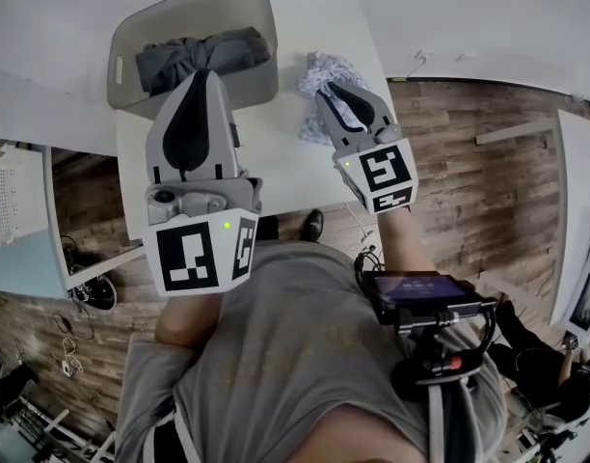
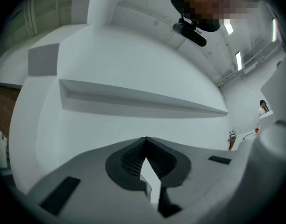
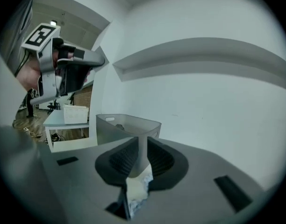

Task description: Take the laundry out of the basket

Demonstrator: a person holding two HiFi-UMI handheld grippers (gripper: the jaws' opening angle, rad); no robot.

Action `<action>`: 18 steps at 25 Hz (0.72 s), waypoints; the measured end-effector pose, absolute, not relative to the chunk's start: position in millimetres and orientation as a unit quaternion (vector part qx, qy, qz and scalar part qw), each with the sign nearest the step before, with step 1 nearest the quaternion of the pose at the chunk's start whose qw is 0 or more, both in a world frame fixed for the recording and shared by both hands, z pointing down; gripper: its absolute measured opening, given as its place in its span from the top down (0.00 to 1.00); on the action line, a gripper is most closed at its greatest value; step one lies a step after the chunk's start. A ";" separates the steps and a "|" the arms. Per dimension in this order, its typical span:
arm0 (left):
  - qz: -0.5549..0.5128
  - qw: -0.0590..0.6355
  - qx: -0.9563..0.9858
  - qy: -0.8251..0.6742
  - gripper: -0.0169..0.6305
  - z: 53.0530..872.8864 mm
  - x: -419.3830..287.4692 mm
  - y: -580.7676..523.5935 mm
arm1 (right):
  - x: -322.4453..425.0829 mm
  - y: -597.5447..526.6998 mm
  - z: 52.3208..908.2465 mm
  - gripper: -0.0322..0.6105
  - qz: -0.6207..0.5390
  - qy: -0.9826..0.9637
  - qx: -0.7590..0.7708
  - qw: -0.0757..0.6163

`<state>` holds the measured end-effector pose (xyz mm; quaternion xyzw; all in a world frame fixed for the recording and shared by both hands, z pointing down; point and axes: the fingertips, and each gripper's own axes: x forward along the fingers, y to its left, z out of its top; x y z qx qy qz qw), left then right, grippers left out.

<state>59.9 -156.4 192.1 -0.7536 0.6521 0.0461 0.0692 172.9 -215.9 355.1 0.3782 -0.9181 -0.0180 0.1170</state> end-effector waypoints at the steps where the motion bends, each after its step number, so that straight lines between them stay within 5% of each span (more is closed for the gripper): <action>1: 0.047 0.070 -0.752 0.654 0.96 191.3 59.8 -155.5 | 170.9 -214.0 342.8 0.87 -0.024 -0.921 0.374 0.103; 18: 0.078 0.069 -0.680 0.726 0.96 186.0 -1.7 -121.3 | 88.6 -179.5 212.3 0.92 -0.079 -0.967 0.242 -0.026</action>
